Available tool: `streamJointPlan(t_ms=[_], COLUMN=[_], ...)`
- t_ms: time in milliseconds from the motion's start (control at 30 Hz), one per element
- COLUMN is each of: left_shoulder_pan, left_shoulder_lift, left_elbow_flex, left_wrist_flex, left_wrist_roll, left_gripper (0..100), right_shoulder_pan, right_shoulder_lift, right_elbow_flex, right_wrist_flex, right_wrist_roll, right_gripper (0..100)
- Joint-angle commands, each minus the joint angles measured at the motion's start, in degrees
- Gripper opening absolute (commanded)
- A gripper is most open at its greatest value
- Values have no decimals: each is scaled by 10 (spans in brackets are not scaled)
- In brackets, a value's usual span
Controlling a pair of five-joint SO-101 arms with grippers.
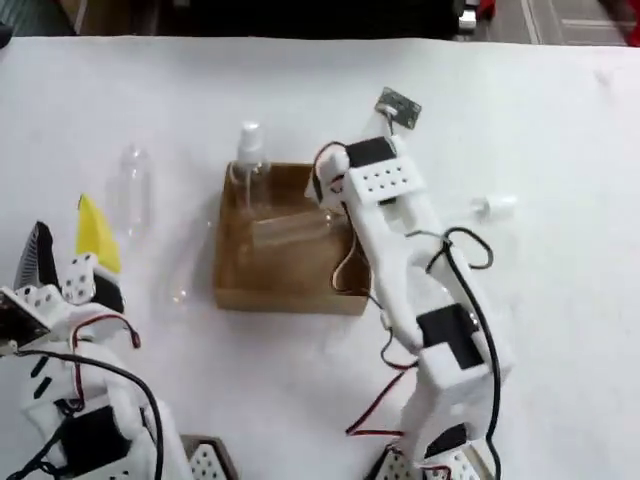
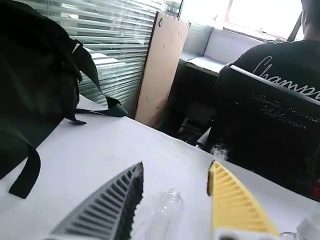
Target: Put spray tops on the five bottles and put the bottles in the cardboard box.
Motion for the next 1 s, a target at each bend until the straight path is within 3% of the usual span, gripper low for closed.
streamJointPlan(t_ms=[0,400,967], left_shoulder_pan=[9,9,9], left_shoulder_lift=[-3,-3,-3], left_elbow_flex=[-4,-4,-4], left_wrist_flex=[-18,-18,-18], left_wrist_roll=[5,5,5], left_gripper=[199,199,199], right_shoulder_pan=[21,22,-9], right_shoulder_lift=[7,40,-75], right_elbow_flex=[-25,-20,-27], right_wrist_flex=[-20,-26,87], right_wrist_roll=[-4,-4,2], right_gripper=[159,159,159])
